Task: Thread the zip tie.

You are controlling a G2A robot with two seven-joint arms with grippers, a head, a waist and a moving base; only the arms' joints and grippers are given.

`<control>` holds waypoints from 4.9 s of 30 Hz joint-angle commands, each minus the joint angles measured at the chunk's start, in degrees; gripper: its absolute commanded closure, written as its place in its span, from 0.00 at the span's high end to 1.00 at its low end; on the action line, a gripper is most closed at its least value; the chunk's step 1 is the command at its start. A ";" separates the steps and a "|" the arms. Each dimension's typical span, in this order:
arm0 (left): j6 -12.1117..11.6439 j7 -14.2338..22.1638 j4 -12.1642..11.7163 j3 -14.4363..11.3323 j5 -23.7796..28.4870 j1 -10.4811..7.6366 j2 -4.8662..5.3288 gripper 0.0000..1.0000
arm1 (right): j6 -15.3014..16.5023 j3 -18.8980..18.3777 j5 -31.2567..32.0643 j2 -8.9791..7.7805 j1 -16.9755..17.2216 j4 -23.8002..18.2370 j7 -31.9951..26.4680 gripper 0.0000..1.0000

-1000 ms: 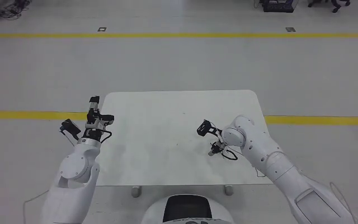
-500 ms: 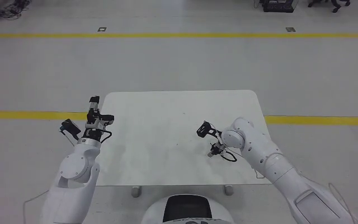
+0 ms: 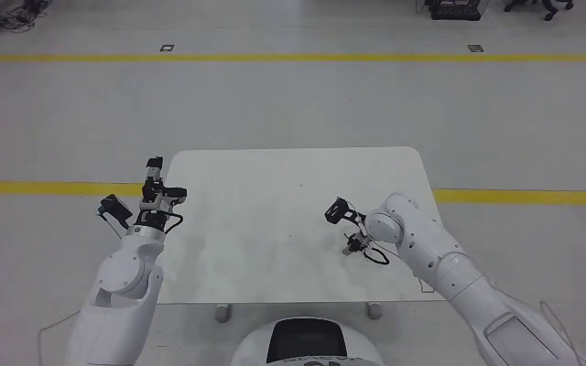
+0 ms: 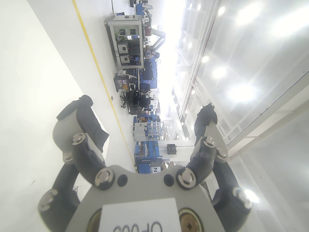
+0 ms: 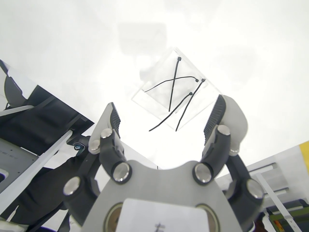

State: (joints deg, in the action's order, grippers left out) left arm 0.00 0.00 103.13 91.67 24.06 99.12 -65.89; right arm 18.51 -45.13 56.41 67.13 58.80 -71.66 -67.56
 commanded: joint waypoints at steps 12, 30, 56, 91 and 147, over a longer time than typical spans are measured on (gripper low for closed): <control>0.00 0.00 0.00 0.00 0.00 0.00 0.00 1.00 | 0.18 1.08 -0.61 0.66 -0.92 3.07 1.75 0.39; 0.00 0.00 0.00 0.00 0.00 0.00 0.00 1.00 | -0.47 3.90 -0.54 2.41 -2.84 8.71 4.79 0.36; 0.00 0.00 0.00 0.00 0.00 0.00 0.00 1.00 | -1.01 5.47 0.16 3.81 -3.96 11.89 5.09 0.15; 0.00 0.00 0.00 0.00 0.00 0.00 0.00 1.00 | -2.57 7.45 2.64 5.73 -4.81 14.96 5.80 0.14; 0.00 0.00 0.00 0.00 0.00 0.00 0.00 1.00 | -2.13 2.35 5.84 4.63 -1.55 10.35 4.54 0.04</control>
State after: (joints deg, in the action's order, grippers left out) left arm 0.00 0.00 103.13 91.67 24.06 99.12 -65.89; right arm 16.24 -42.87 62.34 71.70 57.32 -61.59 -63.16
